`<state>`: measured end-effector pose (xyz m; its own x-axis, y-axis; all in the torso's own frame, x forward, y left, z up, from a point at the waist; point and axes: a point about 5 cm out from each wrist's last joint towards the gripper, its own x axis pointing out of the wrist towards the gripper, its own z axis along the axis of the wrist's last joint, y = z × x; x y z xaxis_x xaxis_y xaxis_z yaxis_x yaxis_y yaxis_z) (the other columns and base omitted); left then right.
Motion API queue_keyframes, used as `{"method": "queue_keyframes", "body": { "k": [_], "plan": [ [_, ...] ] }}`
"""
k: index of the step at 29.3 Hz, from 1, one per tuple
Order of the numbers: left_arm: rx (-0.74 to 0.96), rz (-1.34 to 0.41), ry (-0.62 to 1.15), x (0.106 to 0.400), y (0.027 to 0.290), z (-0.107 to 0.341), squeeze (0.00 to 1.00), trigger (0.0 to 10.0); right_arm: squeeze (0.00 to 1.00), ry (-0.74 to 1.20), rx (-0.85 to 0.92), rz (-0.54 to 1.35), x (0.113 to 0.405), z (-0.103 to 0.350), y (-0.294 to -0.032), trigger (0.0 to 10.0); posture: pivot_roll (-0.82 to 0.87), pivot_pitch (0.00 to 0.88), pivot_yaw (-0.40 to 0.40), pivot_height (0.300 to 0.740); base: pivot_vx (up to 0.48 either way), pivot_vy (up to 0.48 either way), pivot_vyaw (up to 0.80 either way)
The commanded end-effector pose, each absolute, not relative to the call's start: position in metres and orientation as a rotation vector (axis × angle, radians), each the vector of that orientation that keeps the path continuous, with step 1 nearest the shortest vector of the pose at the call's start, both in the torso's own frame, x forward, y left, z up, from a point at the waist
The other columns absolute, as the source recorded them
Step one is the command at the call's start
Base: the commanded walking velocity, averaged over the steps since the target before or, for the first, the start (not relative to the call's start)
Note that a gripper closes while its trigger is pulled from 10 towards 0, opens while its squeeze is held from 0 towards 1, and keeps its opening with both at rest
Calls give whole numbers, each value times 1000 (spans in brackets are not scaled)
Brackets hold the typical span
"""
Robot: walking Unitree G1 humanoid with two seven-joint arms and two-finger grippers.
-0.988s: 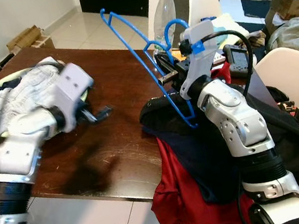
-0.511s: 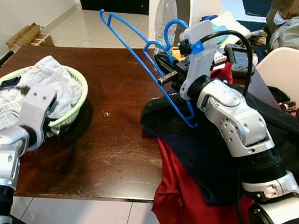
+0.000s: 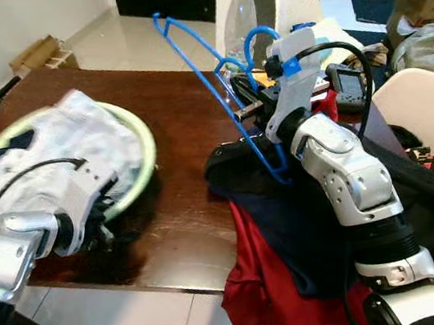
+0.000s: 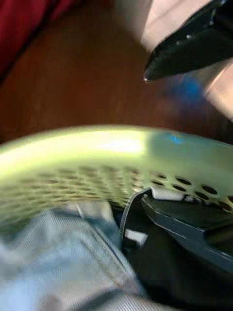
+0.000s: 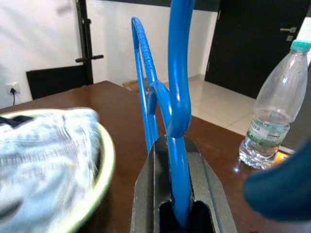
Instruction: Hang hanger
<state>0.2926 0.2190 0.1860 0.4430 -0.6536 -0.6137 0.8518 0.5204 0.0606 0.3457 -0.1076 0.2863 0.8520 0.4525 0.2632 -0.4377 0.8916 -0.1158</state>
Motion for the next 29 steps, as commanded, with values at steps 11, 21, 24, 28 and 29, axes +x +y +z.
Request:
{"method": "queue_keyframes", "body": {
  "k": [11, 21, 24, 28, 29],
  "plan": [
    [371, -1052, 530, 286, 216, 195, 0, 10000, 0, -300, -56, 462, 345, 289, -109, 10000, 131, 129, -88, 740, 0, 0, 0],
    [448, -718, 258, 292, 257, 270, 0, 10000, 0, -301, -53, 461, 344, 289, -110, 10000, 131, 138, -85, 740, 0, 0, 0],
    [391, -608, 72, 284, 270, 316, 0, 10000, 0, -301, -48, 462, 344, 289, -110, 10000, 136, 141, -86, 740, 0, 0, 0],
    [335, -498, -55, 277, 282, 342, 0, 10000, 0, -299, -44, 466, 344, 288, -109, 10000, 152, 145, -92, 740, 0, 0, 0],
    [335, -498, -55, 277, 282, 342, 0, 10000, 0, -299, -44, 466, 344, 288, -109, 10000, 152, 145, -92, 740, 0, 0, 0]
  ]
}}
